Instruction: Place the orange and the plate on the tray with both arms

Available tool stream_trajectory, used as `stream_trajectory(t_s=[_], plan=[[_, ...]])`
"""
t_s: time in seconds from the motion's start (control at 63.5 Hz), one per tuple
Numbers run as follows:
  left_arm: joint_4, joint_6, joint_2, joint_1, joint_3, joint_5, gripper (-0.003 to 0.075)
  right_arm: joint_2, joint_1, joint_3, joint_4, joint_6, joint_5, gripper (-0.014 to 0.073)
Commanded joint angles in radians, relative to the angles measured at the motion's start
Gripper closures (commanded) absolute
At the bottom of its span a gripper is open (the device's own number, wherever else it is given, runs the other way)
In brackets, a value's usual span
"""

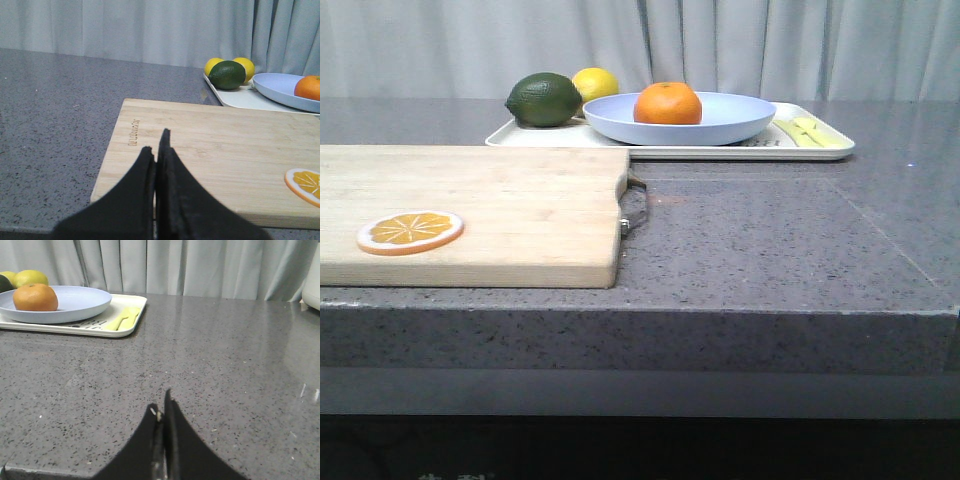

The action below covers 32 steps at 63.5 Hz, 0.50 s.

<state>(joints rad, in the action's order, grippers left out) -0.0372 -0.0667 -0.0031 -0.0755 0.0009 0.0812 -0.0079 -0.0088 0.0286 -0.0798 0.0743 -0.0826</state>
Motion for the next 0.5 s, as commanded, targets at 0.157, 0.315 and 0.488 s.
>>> stream_trajectory(t_s=[0.157, 0.315, 0.488], plan=[[-0.008, -0.001, -0.020, 0.003, 0.006, -0.088, 0.0738, -0.024, -0.024, -0.006, 0.010, 0.006, 0.094, 0.0662], [-0.008, -0.001, -0.020, 0.003, 0.006, -0.088, 0.0738, -0.024, -0.025, -0.006, 0.010, 0.006, 0.094, 0.0662], [-0.008, -0.001, -0.020, 0.003, 0.006, -0.088, 0.0738, -0.024, -0.025, -0.006, 0.010, 0.006, 0.094, 0.0662]])
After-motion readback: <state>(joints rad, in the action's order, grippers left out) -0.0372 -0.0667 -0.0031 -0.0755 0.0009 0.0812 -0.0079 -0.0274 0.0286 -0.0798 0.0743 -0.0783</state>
